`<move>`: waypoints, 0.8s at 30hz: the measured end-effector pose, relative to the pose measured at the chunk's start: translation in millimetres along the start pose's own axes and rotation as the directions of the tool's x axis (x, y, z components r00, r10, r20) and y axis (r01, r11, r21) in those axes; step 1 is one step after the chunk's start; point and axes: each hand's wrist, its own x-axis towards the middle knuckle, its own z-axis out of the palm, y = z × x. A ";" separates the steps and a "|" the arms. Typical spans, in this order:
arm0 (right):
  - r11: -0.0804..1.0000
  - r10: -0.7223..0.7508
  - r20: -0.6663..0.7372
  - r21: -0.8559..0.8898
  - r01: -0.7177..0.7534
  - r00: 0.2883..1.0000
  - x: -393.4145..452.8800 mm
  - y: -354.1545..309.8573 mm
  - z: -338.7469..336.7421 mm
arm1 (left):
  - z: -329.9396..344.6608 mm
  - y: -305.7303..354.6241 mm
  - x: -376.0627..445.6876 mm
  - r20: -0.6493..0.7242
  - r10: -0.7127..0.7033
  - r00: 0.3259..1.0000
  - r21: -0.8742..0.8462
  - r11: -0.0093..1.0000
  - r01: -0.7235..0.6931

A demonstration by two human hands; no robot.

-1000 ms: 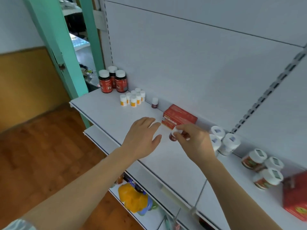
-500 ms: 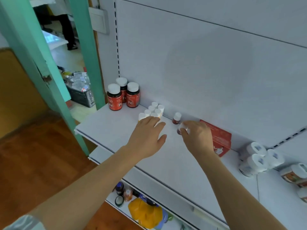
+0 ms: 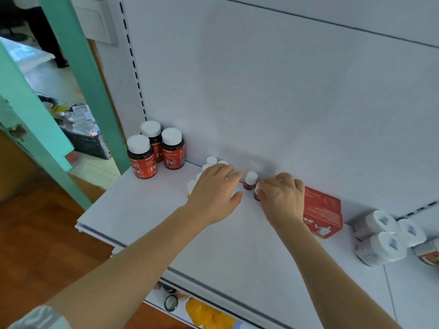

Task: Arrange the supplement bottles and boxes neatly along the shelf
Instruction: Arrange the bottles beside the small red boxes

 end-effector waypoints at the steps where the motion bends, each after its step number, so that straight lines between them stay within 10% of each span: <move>1: 1.000 0.000 -0.021 -0.015 -0.001 1.000 -0.5 1.5 0.0 | 2.7 -1.0 3.0 -0.002 0.011 1.000 -0.004 1.000 -0.011; 24: 0.987 0.033 -0.150 -0.150 -0.056 0.988 6.6 -7.5 10.6 | 2.6 -28.4 34.0 0.008 0.190 0.982 -0.079 0.979 -0.188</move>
